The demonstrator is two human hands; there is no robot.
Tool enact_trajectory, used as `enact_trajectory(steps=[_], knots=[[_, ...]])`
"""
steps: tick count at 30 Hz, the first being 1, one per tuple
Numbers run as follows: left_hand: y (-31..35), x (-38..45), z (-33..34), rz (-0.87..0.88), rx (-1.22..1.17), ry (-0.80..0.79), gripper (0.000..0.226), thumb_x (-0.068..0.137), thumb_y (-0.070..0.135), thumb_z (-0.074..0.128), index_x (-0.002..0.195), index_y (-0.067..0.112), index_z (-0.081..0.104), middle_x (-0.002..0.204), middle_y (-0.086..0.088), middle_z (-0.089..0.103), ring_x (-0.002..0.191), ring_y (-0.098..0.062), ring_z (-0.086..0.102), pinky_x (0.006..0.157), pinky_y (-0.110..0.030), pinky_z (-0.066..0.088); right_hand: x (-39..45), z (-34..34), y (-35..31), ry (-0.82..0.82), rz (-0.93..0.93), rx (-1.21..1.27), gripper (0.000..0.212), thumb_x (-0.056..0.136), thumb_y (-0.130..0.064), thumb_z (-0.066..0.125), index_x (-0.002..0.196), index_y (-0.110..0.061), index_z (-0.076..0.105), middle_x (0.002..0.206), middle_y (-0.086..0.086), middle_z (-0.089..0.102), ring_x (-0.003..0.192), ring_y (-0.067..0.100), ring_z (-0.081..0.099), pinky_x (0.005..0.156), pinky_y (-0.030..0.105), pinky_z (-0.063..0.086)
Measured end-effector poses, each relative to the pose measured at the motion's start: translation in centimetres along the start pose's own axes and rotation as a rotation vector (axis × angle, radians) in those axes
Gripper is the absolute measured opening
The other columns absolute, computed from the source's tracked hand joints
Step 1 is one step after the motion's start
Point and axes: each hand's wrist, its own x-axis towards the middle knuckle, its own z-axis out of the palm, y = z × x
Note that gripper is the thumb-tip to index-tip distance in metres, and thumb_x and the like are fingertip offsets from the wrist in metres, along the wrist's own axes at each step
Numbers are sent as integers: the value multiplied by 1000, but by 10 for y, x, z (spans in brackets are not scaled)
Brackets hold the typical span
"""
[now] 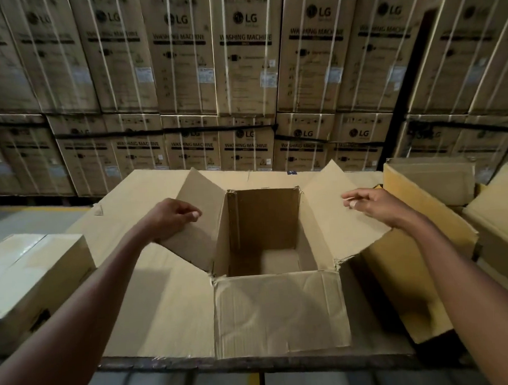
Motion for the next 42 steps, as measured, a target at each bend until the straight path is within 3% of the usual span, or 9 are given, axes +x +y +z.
enact_trajectory(steps=[8, 14, 17, 22, 25, 30, 35, 38, 42], knots=[[46, 22, 7, 81, 170, -22, 32, 97, 41, 66, 114, 16, 76, 102, -1, 74, 86, -14, 68, 71, -31, 53, 24, 24, -45, -11, -85, -277, 32, 101, -20, 65, 129, -32, 71, 132, 0, 69, 116, 18, 64, 101, 40, 53], [58, 29, 19, 28, 296, -50, 29, 96, 38, 68, 93, 11, 79, 89, -5, 77, 75, -20, 71, 62, -28, 51, 32, 49, -61, -23, -25, -444, 19, 103, -29, 61, 112, -25, 77, 105, 6, 71, 89, 34, 74, 77, 45, 62], [58, 29, 21, -8, 319, -13, 25, 96, 32, 68, 90, 11, 80, 85, -5, 76, 68, -15, 69, 59, -25, 51, 33, 57, -64, 18, 24, -456, 41, 107, -32, 54, 74, -11, 64, 74, 9, 59, 50, 23, 47, 49, 30, 41], [51, 21, 17, -33, 296, 24, 19, 94, 22, 69, 95, 6, 80, 84, -4, 74, 67, -14, 68, 56, -24, 52, 29, 55, -62, 59, 85, -471, 39, 106, -23, 55, 79, -2, 73, 80, 15, 71, 52, 24, 51, 50, 28, 40], [49, 13, 14, -21, 268, 52, 20, 93, 18, 69, 104, 3, 77, 86, -3, 67, 69, -15, 63, 51, -19, 41, 25, 50, -58, 75, 60, -477, 47, 104, -16, 56, 58, -10, 54, 66, 11, 59, 52, 24, 47, 51, 27, 37], [51, 1, 10, -10, 251, 87, 20, 92, 12, 67, 107, 1, 73, 85, -3, 64, 63, -6, 56, 48, -18, 39, 8, 40, -57, 100, 22, -449, 53, 104, -17, 57, 53, -15, 44, 57, 6, 47, 48, 21, 40, 49, 26, 33], [64, -13, -2, 26, 238, 95, 12, 91, 11, 69, 99, 2, 73, 84, -1, 66, 64, -6, 60, 48, -18, 41, -15, 30, -60, 111, 25, -419, 46, 103, -19, 58, 59, -9, 56, 62, 11, 58, 55, 23, 46, 50, 28, 36], [81, -25, -13, 77, 273, 73, 4, 89, 9, 69, 86, 8, 67, 77, 2, 61, 65, -7, 59, 50, -19, 42, -30, 21, -65, 107, 37, -412, 37, 100, -18, 57, 76, 8, 68, 92, 24, 76, 55, 22, 48, 46, 27, 37], [108, -42, -24, 130, 294, 55, 27, 87, 6, 70, 71, 20, 54, 76, 1, 59, 65, -8, 58, 50, -19, 40, -53, 3, -77, 119, 6, -437, 36, 99, -19, 61, 82, 12, 68, 102, 27, 74, 57, 22, 49, 47, 27, 36]])
